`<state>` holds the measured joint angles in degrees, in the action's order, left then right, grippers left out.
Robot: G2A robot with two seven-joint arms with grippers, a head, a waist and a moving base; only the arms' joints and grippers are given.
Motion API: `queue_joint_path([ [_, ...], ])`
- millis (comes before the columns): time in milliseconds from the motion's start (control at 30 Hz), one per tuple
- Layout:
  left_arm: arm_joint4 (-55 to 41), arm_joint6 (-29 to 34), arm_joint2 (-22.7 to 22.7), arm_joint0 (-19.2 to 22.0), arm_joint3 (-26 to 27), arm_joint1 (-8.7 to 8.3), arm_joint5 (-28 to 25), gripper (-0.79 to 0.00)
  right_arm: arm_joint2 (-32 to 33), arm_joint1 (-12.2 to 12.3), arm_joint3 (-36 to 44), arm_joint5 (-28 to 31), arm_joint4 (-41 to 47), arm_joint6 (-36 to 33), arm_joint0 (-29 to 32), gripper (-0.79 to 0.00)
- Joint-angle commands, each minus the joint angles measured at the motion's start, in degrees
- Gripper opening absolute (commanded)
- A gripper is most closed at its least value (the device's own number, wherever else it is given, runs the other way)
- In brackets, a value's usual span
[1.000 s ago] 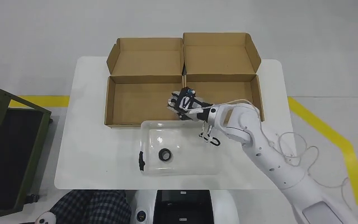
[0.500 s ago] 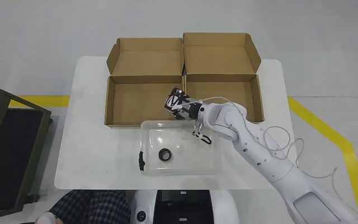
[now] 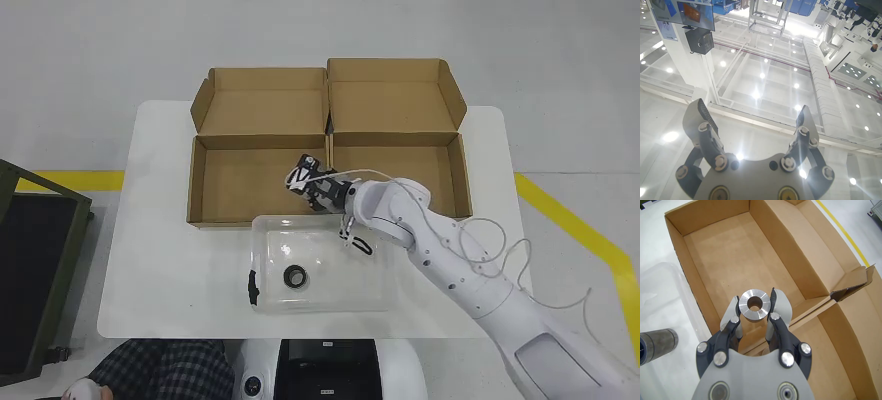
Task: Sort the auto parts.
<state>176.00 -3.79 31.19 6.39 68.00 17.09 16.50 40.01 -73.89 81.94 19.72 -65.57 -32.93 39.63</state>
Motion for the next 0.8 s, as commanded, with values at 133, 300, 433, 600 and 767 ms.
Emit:
queue_joint_path([
  [133,0.00,0.00,0.00,0.00,0.00,0.00,0.00,0.000,-0.46,-0.78,-1.13,-0.43,-0.13,-2.01,-0.61,-0.631],
  [300,0.00,0.00,0.00,0.00,0.00,0.00,0.00,0.000,-0.98,-1.55,-2.57,-0.49,-0.02,-3.38,-1.43,-0.576],
  [433,0.00,0.00,0.00,0.00,0.00,0.00,0.00,0.000,-1.23,-2.14,-3.78,-0.41,0.19,-4.00,-2.07,-0.517],
  [600,0.00,0.00,0.00,0.00,0.00,0.00,0.00,0.000,-1.32,-2.76,-5.00,-0.22,0.32,-4.60,-2.67,-0.477],
  [767,0.00,0.00,0.00,0.00,0.00,0.00,0.00,0.000,-0.73,-3.04,-4.52,0.39,0.33,-4.18,-2.60,-0.468],
])
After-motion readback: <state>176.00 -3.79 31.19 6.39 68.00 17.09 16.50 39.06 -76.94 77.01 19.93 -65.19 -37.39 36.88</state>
